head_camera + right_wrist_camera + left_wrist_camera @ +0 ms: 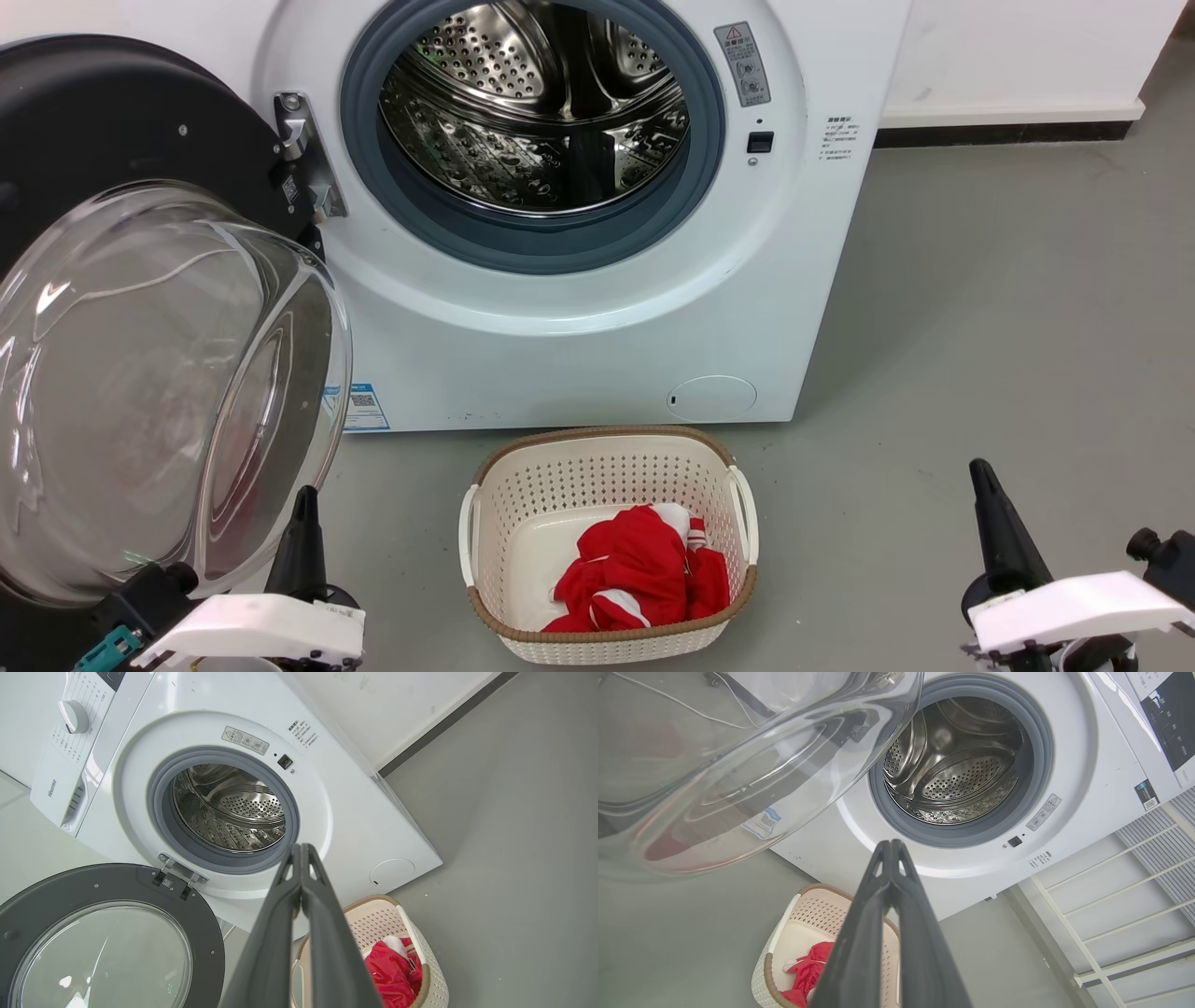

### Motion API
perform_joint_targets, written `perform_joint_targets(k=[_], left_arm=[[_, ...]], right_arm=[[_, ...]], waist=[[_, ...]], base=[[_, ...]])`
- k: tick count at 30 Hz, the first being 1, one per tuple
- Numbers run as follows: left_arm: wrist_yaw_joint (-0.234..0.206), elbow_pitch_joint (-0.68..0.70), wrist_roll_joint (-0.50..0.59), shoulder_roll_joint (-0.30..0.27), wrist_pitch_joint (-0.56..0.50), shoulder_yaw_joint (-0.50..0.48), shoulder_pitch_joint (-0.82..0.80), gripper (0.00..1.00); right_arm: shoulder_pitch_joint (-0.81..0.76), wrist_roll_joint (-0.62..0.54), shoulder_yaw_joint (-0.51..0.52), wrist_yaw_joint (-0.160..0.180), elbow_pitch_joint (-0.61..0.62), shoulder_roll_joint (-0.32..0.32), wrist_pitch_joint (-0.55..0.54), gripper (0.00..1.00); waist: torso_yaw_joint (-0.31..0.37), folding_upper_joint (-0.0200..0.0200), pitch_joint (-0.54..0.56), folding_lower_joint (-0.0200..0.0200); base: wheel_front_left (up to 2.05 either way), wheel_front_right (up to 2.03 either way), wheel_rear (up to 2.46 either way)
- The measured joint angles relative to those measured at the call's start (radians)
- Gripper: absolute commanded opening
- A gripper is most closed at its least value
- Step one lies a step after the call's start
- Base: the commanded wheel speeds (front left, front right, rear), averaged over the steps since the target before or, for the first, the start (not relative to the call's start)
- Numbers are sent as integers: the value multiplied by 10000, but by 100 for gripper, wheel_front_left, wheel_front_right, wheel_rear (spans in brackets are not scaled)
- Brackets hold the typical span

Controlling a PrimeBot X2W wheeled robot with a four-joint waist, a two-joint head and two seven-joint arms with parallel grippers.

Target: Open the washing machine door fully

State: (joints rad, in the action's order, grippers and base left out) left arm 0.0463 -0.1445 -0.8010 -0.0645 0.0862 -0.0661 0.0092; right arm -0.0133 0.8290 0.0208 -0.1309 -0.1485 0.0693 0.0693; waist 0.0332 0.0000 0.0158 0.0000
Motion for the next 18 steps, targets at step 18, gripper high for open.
perform_joint_targets(k=[18], left_arm=[[234, -272, -2251, 38, -570, -113, -344, 0]], right_arm=[[356, 2263, 132, 0, -245, 38, -376, 0]], waist=[[-71, 0, -40, 0]], base=[[0, 0, 0]])
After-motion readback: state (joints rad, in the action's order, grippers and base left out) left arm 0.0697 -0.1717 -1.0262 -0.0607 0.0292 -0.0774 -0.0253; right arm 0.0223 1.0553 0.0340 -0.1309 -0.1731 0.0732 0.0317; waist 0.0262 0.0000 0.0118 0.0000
